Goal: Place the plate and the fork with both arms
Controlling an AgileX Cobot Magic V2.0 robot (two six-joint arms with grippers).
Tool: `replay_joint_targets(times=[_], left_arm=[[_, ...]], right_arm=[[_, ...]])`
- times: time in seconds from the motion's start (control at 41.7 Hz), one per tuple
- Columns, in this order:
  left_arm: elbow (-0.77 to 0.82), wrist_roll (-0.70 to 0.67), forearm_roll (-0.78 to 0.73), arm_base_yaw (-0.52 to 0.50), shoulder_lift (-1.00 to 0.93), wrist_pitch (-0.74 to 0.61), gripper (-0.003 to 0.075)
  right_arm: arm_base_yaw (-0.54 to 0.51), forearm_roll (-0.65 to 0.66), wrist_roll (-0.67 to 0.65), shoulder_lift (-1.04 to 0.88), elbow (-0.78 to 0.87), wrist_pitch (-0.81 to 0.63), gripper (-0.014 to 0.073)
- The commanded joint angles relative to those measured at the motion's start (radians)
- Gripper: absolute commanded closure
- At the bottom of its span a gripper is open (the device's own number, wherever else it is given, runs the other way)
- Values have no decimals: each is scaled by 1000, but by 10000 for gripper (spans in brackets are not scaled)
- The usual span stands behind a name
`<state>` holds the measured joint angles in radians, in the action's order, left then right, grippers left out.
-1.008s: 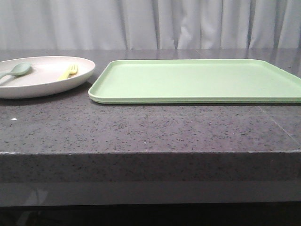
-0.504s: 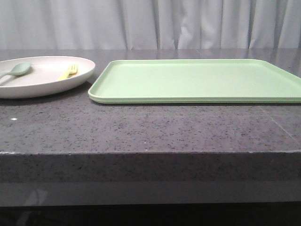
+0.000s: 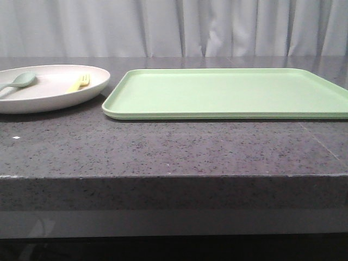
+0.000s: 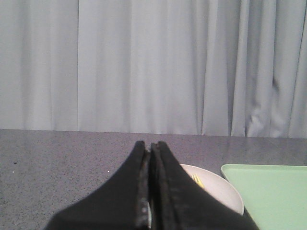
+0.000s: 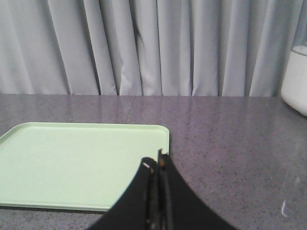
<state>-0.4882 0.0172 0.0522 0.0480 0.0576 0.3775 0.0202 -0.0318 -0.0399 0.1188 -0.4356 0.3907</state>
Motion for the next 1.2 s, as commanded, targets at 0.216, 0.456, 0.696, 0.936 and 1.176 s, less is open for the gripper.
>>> replay_joint_targets(times=[0.216, 0.456, 0.696, 0.936, 1.176], left_arm=[[-290, -7, 8, 8, 287, 171, 741], [-283, -7, 8, 8, 383, 158, 741], [-283, -7, 8, 8, 408, 173, 741], [-283, -7, 8, 8, 408, 171, 740], [-283, -63, 1, 8, 408, 163, 564]], right_arm=[[-3, 7, 10, 265, -291, 185, 711], [-3, 7, 10, 359, -289, 200, 711], [-3, 7, 10, 363, -289, 185, 711], [-3, 6, 10, 363, -289, 189, 711], [-3, 7, 10, 363, -289, 187, 463]])
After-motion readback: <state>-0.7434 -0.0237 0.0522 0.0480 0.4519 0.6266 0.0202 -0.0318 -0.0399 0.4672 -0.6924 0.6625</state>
